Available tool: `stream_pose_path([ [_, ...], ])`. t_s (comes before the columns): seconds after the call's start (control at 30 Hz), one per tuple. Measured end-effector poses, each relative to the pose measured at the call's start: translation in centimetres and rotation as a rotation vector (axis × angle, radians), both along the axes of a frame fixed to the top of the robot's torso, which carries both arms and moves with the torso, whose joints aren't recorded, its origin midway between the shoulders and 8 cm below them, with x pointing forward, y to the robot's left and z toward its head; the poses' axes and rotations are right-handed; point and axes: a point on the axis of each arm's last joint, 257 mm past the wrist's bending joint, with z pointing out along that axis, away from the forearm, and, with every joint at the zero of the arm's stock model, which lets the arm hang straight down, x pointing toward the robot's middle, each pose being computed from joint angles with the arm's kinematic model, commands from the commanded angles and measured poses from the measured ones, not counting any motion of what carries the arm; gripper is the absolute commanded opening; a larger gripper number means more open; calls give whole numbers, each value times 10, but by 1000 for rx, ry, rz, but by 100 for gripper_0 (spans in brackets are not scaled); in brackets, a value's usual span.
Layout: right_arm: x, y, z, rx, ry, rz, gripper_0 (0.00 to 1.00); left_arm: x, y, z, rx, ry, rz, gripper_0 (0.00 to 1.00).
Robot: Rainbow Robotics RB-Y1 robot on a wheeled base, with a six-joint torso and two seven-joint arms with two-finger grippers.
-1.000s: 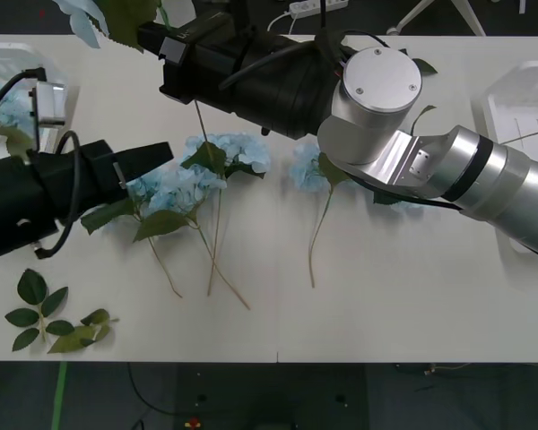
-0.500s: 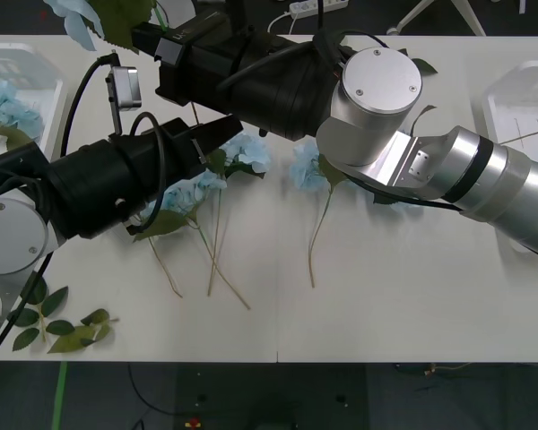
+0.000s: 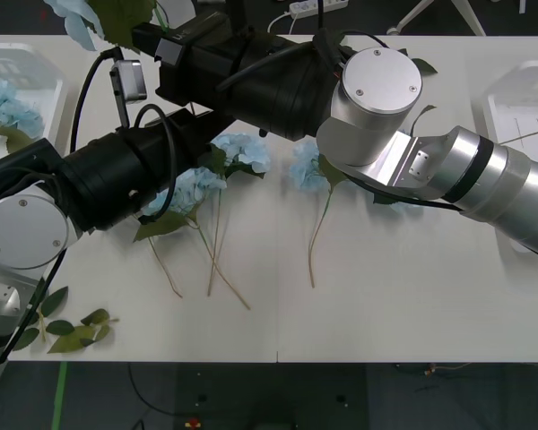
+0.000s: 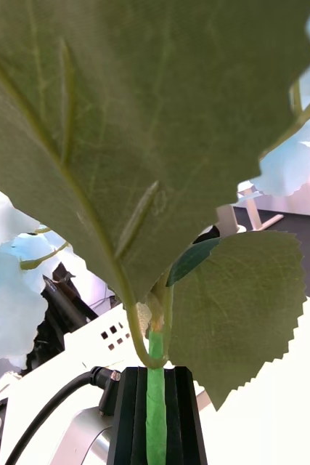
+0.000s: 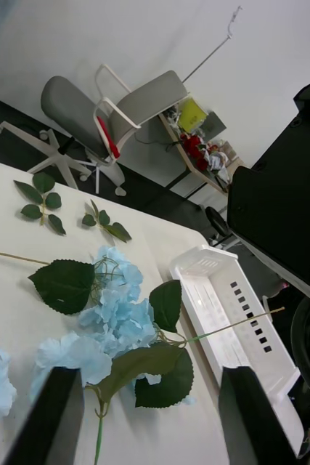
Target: Place the red flowers into the right box and the blue flowers into the left box. If a person shows an open palm, hand one flower to the person first, then continue sorting.
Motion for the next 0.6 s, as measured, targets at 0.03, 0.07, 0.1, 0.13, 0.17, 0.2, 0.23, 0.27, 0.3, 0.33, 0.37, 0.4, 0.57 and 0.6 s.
stream_pose_path([
  [0.03,0,0,0,0,0,0,0,-1,-2,0,-2,1,-4,0],
  [0.07,0,0,0,-1,0,0,0,-1,-3,1,-4,2,-8,0],
  [0.1,0,0,0,-1,0,0,0,-2,-4,1,-6,2,-11,0],
  [0.13,0,0,0,-1,0,0,0,-2,-5,1,-7,3,-13,0],
  [0.17,0,0,0,-1,0,-1,0,-2,-5,1,-7,3,-14,0],
  [0.2,1,-1,-1,-2,0,-1,0,-2,-6,1,-7,4,-16,0],
  [0.23,1,-1,-1,-3,-1,-3,0,-3,-7,1,-8,3,-18,0],
  [0.27,1,-2,-1,-4,-1,-4,0,-3,-8,2,-8,3,-20,0],
  [0.3,2,-2,-1,-5,-2,-5,0,-3,-8,2,-8,2,-22,0],
  [0.33,2,-3,-1,-5,-2,-6,0,-3,-9,2,-8,2,-23,0],
  [0.37,2,-3,-1,-6,-2,-7,0,-3,-10,2,-8,1,-24,0],
  [0.4,3,-4,-1,-7,-3,-8,0,-3,-10,3,-8,1,-25,0],
  [0.57,3,-4,-1,-7,-3,-8,83,-3,-10,3,-7,1,-25,0],
  [0.6,3,-4,-1,-7,-3,-8,91,-3,-10,3,-7,0,-24,0],
])
